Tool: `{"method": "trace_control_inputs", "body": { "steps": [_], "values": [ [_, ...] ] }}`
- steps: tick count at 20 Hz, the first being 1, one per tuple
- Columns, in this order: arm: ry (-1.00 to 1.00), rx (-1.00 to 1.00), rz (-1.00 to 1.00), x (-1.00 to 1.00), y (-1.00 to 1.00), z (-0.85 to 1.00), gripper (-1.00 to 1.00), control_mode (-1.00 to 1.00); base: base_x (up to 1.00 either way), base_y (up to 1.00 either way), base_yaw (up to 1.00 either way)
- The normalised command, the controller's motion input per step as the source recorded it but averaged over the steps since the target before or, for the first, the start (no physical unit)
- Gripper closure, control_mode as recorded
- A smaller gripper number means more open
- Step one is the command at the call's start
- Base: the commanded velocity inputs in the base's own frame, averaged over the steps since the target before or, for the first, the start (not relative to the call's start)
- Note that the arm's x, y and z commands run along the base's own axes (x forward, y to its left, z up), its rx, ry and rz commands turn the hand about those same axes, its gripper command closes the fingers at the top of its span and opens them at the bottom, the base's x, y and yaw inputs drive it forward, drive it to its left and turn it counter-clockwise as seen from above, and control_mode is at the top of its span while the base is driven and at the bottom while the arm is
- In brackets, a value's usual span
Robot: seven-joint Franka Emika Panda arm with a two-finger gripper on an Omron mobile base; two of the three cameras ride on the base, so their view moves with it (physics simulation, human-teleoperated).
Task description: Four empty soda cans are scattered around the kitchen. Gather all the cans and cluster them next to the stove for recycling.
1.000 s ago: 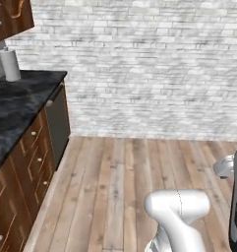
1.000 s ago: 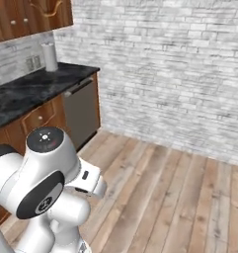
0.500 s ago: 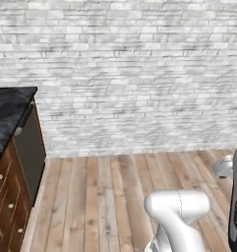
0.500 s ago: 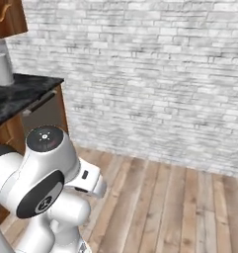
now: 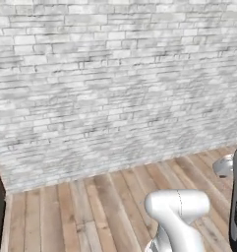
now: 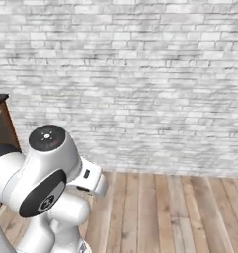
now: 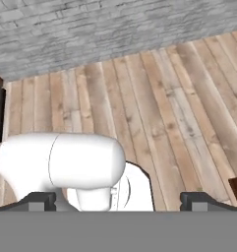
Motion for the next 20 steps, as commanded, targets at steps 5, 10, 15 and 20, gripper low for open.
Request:
{"method": "trace_control_inputs", "body": {
  "steps": [5, 10, 15, 20],
  "values": [
    [0.0, 0.0, 0.0, 0.0, 0.0, 0.0, -1.0, 1.0, 0.62, 0.0, -0.47],
    [0.0, 0.0, 0.0, 0.0, 0.0, 0.0, -1.0, 1.0, 0.66, 0.0, -0.45],
    [0.0, 0.0, 0.0, 0.0, 0.0, 0.0, -1.0, 1.0, 0.78, 0.03, -0.42],
    [0.0, 0.0, 0.0, 0.0, 0.0, 0.0, -1.0, 1.0, 0.9, 0.17, -0.38]
  ]
}}
